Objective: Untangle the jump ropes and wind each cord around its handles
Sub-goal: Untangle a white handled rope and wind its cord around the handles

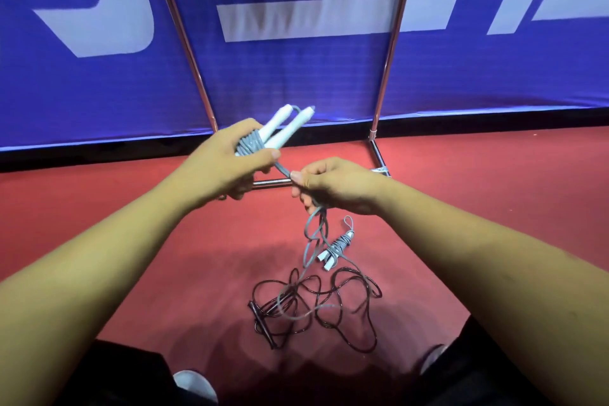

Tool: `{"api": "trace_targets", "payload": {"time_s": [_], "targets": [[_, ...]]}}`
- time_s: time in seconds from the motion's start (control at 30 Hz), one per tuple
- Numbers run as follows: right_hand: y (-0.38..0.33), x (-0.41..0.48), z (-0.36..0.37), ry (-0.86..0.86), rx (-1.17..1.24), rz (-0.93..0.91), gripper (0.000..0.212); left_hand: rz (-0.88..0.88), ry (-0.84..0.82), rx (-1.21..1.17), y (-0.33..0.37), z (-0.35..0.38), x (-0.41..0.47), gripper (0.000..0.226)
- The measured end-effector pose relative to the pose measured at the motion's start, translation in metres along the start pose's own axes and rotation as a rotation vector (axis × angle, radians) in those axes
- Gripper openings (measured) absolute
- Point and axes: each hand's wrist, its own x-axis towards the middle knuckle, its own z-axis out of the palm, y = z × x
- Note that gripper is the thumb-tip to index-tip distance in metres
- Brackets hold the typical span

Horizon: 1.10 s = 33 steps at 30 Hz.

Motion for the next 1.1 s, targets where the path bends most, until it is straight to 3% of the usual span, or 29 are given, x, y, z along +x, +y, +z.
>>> {"api": "trace_targets", "payload": {"time_s": [0.17,0.27,0.3,0.4,0.53,0.63,0.8,0.93,1.1], "targets": [[-0.001,0.0,0.0,0.004,0.034,0.05,0.018,-0.083,0.041,0.057,-0.018,-0.022,0.012,0.024],[-0.002,-0.004,0.007,-0.042,-0.023,0.105,0.02,-0.079,0.154,0.091,-0.026,-0.035,0.017,0.02],[-0.002,-0.005,0.01,-0.053,-0.052,0.131,0.022,-0.053,0.197,0.161,-0.029,-0.041,0.019,0.019],[-0.007,-0.006,0.015,-0.078,0.012,0.18,0.024,-0.022,0.246,0.695,-0.04,-0.052,0.02,0.023],[-0.023,-0.008,0.022,-0.119,-0.087,0.131,0.02,-0.055,0.246,0.937,-0.053,-0.038,0.025,0.028],[-0.039,-0.013,0.021,-0.092,-0.131,0.036,0.019,-0.037,0.162,1.04,-0.06,-0.024,0.03,0.032],[-0.052,-0.012,0.005,0.117,-0.208,-0.129,0.016,-0.027,-0.098,1.112,-0.054,0.005,0.024,0.034],[-0.054,-0.01,-0.004,0.186,-0.344,-0.139,0.018,0.045,-0.325,0.99,-0.039,0.025,0.017,0.024],[-0.051,-0.01,-0.022,0.249,-0.419,-0.124,0.022,0.078,-0.378,0.806,-0.025,0.038,0.005,0.037]]}}
